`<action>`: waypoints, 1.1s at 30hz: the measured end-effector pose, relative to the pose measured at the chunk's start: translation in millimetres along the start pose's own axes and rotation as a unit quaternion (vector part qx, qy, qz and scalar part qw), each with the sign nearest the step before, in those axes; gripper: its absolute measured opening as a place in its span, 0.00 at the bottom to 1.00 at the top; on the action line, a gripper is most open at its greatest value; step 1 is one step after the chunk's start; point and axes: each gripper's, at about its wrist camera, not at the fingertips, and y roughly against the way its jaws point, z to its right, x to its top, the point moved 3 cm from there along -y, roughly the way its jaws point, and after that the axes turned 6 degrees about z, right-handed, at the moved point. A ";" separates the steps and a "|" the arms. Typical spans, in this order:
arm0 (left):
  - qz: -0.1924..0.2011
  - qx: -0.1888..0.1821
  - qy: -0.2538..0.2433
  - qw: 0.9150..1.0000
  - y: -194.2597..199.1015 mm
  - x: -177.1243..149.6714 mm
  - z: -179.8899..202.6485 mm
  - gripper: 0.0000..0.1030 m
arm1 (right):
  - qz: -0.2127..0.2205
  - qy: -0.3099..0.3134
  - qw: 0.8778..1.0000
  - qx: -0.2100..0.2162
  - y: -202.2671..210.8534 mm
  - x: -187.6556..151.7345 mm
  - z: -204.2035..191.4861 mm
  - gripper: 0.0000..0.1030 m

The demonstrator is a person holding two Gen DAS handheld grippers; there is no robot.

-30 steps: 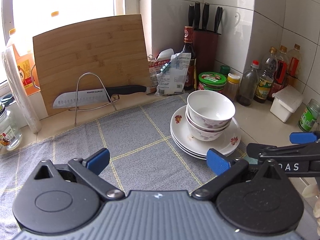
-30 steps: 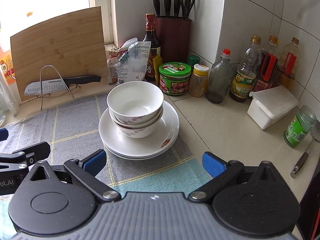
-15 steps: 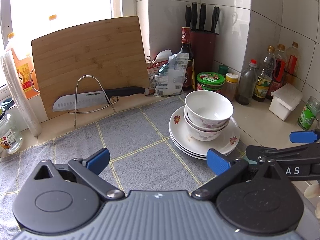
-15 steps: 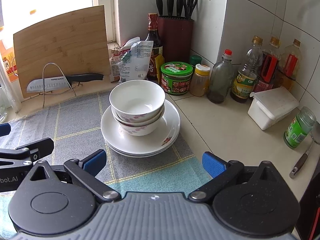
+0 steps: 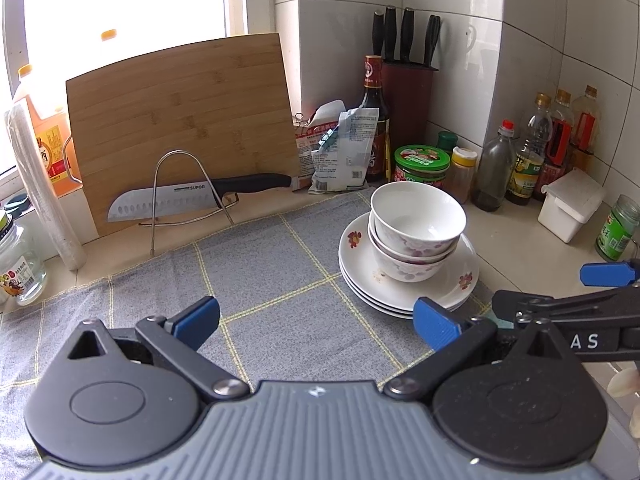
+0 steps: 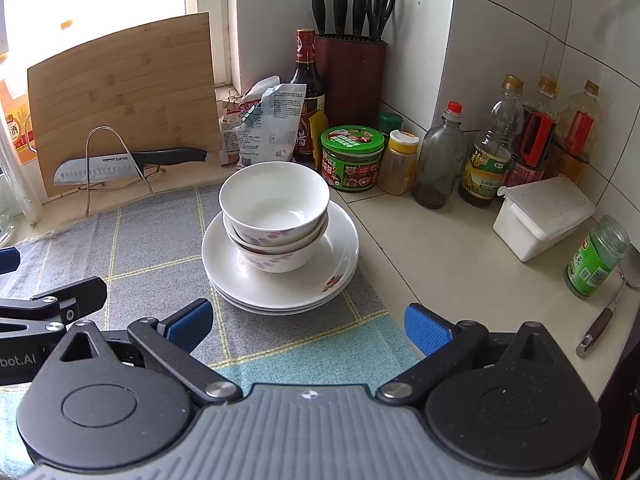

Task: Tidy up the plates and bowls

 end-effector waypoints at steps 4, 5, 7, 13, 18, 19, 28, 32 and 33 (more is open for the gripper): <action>-0.001 -0.001 0.000 1.000 -0.1 -0.1 0.4 0.99 | 0.001 0.002 1.000 -0.002 0.4 0.2 0.0 1.00; -0.001 0.000 0.001 1.000 0.0 0.2 0.3 0.99 | 0.000 0.002 1.000 -0.003 0.6 0.4 0.1 1.00; -0.002 -0.002 0.001 1.000 -0.1 0.4 0.2 0.99 | 0.001 0.002 1.000 -0.003 0.6 0.3 -0.1 1.00; -0.002 -0.004 0.002 1.000 -0.6 0.4 0.1 0.99 | 0.001 0.002 1.000 -0.007 0.3 1.4 0.5 1.00; -0.002 -0.005 0.002 1.000 -1.2 0.6 0.2 0.99 | 0.002 0.004 1.000 -0.010 0.3 2.0 -0.1 1.00; -0.003 -0.005 0.002 1.000 -1.3 0.5 0.2 0.99 | 0.002 0.004 1.000 -0.011 0.2 2.1 -0.2 1.00; -0.003 -0.005 0.004 1.000 -2.4 0.8 0.6 0.99 | 0.003 0.005 1.000 -0.014 0.4 2.8 0.2 1.00; -0.004 -0.006 0.004 1.000 -2.8 0.8 0.3 0.99 | 0.003 0.007 1.000 -0.016 0.6 2.9 -0.3 1.00; -0.005 -0.006 0.004 1.000 -2.8 1.0 0.5 0.99 | 0.003 0.007 1.000 -0.016 0.7 3.1 -0.5 1.00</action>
